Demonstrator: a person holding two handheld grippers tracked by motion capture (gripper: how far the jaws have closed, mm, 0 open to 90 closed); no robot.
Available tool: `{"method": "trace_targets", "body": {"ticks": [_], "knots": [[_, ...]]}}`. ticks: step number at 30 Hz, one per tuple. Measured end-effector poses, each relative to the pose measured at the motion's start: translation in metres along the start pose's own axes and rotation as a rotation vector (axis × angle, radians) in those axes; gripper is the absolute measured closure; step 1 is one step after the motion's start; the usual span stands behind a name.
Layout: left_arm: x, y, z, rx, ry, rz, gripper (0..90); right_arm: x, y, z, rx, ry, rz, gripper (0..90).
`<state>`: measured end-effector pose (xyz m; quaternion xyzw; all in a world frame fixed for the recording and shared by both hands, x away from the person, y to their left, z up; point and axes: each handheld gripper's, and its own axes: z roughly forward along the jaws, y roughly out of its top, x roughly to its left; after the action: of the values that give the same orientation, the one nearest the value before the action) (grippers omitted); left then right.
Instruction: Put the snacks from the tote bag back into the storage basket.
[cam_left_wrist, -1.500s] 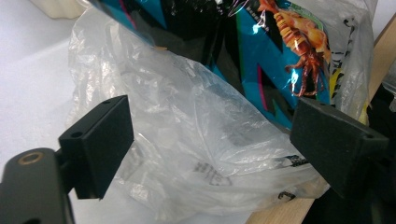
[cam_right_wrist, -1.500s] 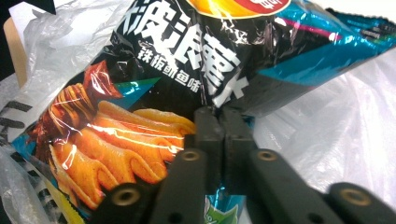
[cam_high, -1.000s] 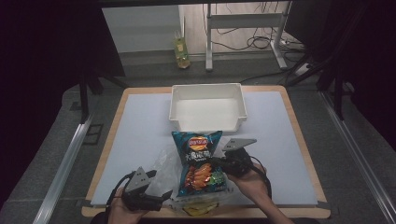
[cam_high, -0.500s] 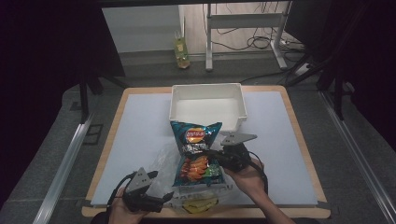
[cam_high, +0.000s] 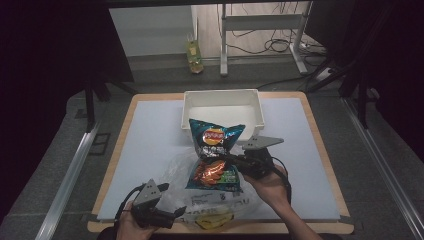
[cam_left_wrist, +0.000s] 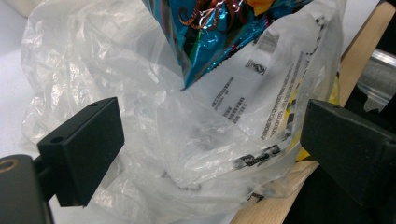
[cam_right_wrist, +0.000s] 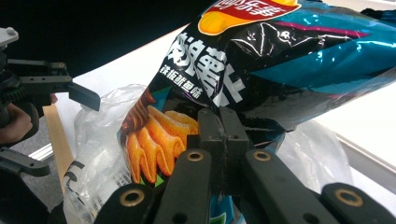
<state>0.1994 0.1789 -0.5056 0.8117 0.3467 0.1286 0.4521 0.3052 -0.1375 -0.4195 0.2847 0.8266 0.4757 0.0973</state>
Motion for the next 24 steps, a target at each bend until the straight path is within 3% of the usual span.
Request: {"method": "trace_targets", "body": {"ticks": [8,24], "knots": [[-0.005,0.003,-0.002,-0.051,-0.009,0.025,5.1,-0.003,0.005,-0.004,-0.01,-0.004,-0.001,89.7],[-0.007,0.007,-0.011,-0.097,0.071,0.055,3.5,-0.011,0.021,-0.013,-0.037,-0.018,-0.007,89.7]]}}
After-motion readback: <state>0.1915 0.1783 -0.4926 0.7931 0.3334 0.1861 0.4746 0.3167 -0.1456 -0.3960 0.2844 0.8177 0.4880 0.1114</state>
